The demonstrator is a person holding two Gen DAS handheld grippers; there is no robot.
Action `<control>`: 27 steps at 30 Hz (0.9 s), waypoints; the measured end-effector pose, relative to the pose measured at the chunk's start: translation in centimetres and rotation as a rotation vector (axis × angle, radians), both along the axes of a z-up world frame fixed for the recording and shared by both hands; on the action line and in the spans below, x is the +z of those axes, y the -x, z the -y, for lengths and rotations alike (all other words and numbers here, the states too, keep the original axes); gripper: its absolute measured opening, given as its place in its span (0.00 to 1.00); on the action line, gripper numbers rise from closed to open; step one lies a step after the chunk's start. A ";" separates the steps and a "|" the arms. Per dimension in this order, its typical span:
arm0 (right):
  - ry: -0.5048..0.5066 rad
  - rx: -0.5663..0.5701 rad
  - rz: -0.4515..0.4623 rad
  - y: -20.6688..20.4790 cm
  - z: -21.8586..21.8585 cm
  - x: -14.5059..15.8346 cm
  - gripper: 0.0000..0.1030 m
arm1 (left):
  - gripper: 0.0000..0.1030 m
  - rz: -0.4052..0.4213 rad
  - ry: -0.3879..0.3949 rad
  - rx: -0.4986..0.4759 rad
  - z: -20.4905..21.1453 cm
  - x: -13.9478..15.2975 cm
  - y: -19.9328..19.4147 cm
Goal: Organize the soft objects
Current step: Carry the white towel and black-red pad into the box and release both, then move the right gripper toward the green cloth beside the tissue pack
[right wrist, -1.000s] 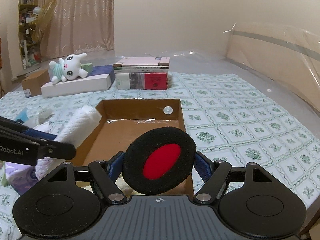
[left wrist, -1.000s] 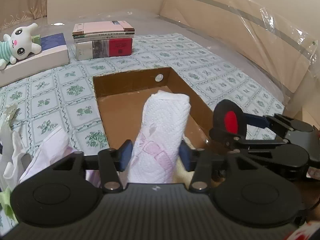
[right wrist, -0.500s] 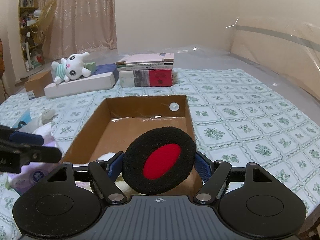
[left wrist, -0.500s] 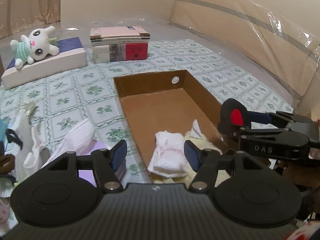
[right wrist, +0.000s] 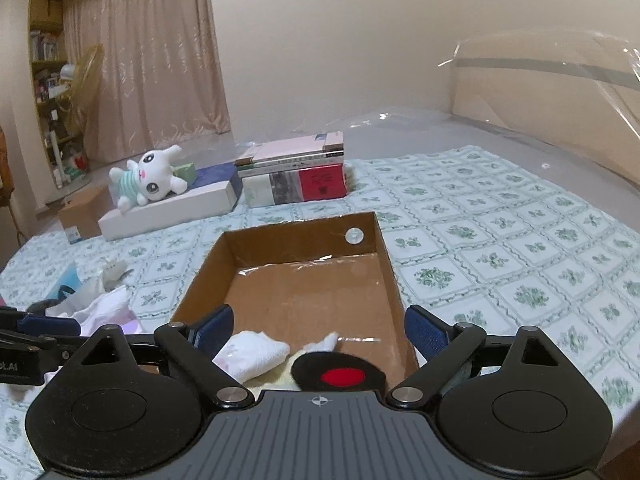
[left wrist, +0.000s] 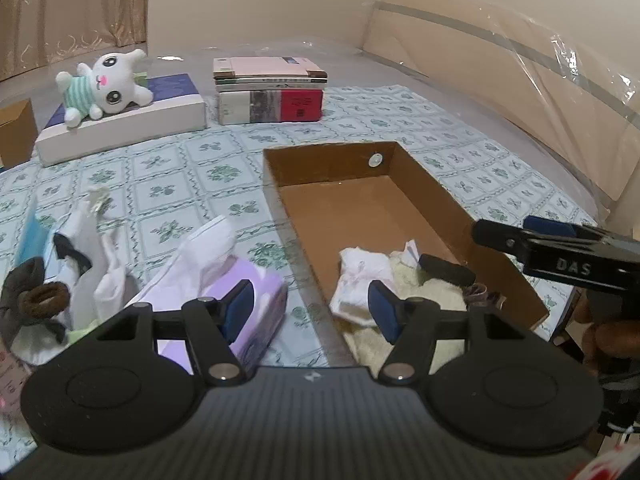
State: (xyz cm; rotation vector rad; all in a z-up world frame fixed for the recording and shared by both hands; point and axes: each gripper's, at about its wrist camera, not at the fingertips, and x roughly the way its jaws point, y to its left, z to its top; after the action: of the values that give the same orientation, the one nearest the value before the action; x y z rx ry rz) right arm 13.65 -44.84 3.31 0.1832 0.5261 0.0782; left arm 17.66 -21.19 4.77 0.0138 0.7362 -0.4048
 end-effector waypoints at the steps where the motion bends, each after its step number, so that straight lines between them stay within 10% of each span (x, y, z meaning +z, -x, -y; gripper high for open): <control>1: -0.004 -0.001 -0.001 0.5 -0.2 0.1 0.89 | 0.58 0.001 -0.002 0.007 -0.4 0.0 0.3; 27: -0.054 0.213 -0.008 8.6 -14.7 1.0 0.89 | 0.58 0.000 -0.057 0.333 -18.0 -1.2 10.9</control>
State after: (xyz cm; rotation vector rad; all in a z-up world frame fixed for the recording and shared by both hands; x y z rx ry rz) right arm 5.07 -30.16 4.30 0.1800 0.5504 0.2992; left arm 6.72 -3.15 3.55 -0.0550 0.7348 -0.0664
